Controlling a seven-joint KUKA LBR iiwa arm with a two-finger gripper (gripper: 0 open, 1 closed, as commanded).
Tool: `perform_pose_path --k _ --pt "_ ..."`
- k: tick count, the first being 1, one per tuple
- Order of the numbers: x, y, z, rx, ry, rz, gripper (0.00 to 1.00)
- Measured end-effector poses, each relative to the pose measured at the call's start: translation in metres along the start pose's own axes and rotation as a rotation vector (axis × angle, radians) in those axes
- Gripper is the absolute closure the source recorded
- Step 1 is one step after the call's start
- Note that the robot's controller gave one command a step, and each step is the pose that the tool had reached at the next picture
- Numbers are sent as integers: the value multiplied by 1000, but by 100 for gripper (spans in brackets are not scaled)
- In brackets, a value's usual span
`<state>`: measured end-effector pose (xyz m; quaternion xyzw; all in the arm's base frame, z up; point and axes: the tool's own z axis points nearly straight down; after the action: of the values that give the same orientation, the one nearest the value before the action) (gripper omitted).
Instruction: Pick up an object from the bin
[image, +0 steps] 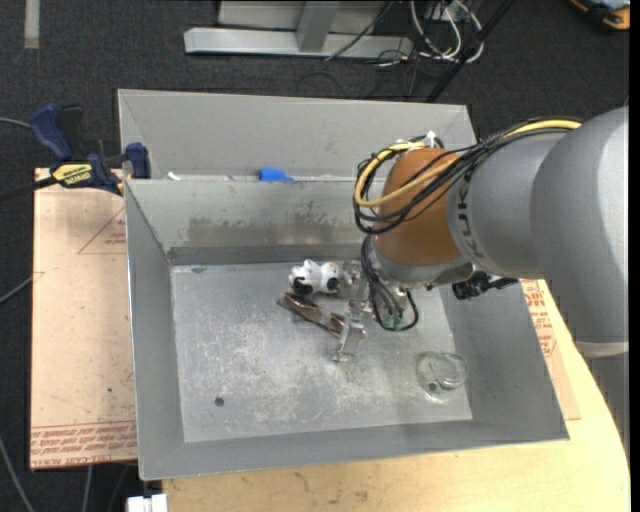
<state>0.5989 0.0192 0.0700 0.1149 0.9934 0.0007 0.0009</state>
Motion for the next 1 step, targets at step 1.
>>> perform_pose_path --k 1 --pt "-6 -7 0 -1 -2 19 100"
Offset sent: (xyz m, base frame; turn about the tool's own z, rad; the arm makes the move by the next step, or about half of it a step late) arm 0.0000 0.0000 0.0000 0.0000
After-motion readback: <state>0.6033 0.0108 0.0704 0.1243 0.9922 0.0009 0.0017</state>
